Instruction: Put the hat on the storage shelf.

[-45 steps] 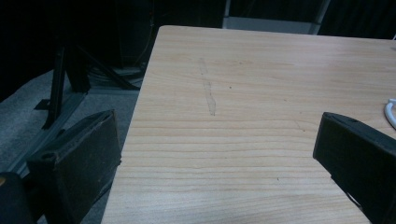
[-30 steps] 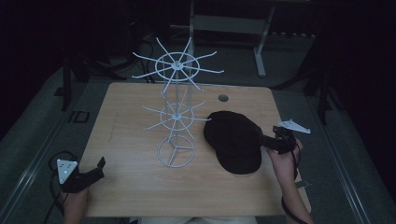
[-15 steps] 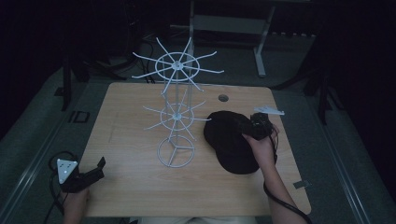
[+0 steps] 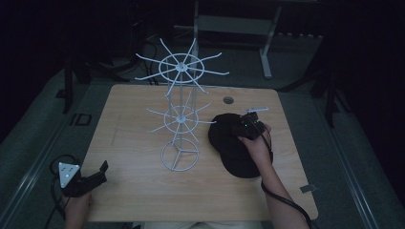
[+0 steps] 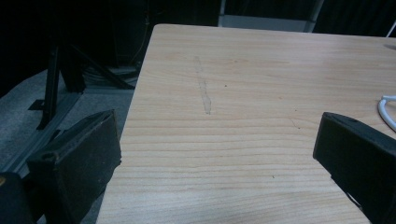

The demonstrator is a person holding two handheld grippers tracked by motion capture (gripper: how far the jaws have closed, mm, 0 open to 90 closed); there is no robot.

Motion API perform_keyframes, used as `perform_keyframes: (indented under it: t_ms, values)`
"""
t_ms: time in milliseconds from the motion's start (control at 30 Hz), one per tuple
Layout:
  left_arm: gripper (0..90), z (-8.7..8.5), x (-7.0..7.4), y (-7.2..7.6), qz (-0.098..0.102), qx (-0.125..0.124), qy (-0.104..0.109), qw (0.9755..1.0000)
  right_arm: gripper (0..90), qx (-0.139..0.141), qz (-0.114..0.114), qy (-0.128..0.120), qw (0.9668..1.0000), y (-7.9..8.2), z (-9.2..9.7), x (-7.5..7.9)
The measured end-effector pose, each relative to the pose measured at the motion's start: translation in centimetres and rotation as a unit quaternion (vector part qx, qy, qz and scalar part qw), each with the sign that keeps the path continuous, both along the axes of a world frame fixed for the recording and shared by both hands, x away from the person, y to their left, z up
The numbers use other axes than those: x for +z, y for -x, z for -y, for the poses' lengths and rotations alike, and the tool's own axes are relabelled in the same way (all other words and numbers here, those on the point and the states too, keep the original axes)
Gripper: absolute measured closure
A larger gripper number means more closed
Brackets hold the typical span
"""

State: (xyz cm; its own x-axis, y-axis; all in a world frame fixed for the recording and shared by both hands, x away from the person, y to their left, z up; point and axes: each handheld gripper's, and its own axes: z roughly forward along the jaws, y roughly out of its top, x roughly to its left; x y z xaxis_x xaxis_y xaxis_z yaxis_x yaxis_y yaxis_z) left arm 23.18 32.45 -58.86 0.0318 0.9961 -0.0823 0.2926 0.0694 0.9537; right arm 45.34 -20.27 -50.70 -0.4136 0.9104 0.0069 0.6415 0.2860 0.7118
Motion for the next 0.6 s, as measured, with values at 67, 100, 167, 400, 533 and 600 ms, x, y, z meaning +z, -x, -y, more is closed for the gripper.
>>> perform_keyframes:
  t_ms: [67,100,167,400,533,600]
  values:
    - [1.4,0.0,0.0,0.0,0.0,0.001,0.0,1.0,38.9,0.005,-0.016,0.008,0.9998,-0.3,-0.2,-0.1]
    - [1.4,0.0,0.0,0.0,0.0,0.001,0.0,1.0,45.3,0.01,-0.025,0.011,0.9996,-0.4,-0.2,-0.2]
    - [1.4,0.0,0.0,0.0,0.0,0.0,0.0,1.0,69.2,0.032,-0.046,0.014,0.9983,-0.5,-0.5,-0.4]
    - [1.4,0.0,0.0,0.0,-0.001,0.001,0.001,1.0,84.1,0.037,0.002,0.013,0.9992,0.7,-0.3,-0.1]
    - [1.4,0.0,0.0,0.0,0.0,0.001,0.001,1.0,84.5,0.036,0.033,0.016,0.9986,1.4,-0.3,0.2]
    - [1.4,0.0,0.0,0.0,-0.001,0.001,0.002,1.0,84.7,0.035,0.052,0.012,0.998,1.8,-0.1,0.5]
